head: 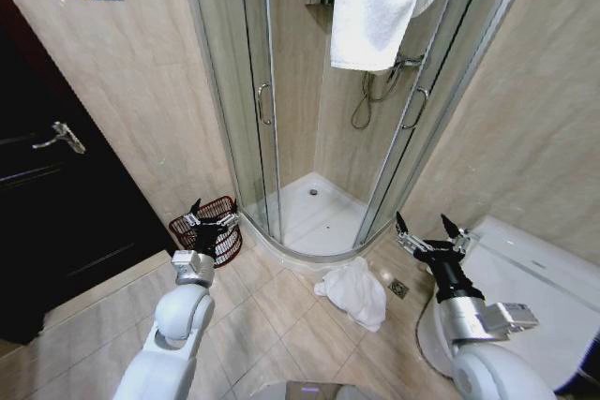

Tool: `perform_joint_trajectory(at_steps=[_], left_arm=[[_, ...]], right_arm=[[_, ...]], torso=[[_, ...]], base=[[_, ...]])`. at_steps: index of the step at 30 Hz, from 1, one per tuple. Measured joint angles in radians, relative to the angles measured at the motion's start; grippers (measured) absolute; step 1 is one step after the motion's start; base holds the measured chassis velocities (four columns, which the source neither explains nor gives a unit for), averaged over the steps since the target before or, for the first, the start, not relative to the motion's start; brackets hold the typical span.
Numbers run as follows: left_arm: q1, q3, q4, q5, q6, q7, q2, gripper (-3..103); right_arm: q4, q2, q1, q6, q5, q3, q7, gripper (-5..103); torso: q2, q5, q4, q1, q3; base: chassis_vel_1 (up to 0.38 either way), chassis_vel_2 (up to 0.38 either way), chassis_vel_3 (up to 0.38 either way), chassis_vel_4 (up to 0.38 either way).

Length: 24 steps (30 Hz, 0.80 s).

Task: Discard the used towel into the hamper.

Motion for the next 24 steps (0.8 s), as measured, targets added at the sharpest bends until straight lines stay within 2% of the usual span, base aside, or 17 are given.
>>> perform_joint_trajectory(at_steps=[19,24], left_arm=[[0.004,0.004,-0.018,-0.004,0.013,0.006,-0.003,100],[0.009,0.005,-0.028,-0.01,0.001,0.013,-0.001,100]], right_arm=[[0.0,-0.009,0.001,-0.004,0.008,0.001,0.003,100],[0.0,-0.027,-0.002,-0.015,0.023,0.006,0.013,100]], torso=[[0.101,0.0,0.0,0.045,0.056],[0.12,0.0,0.0,0.053,0.067]], base=[[0.0,0.0,0.0,0.0],[0.0,0.0,0.0,0.0]])
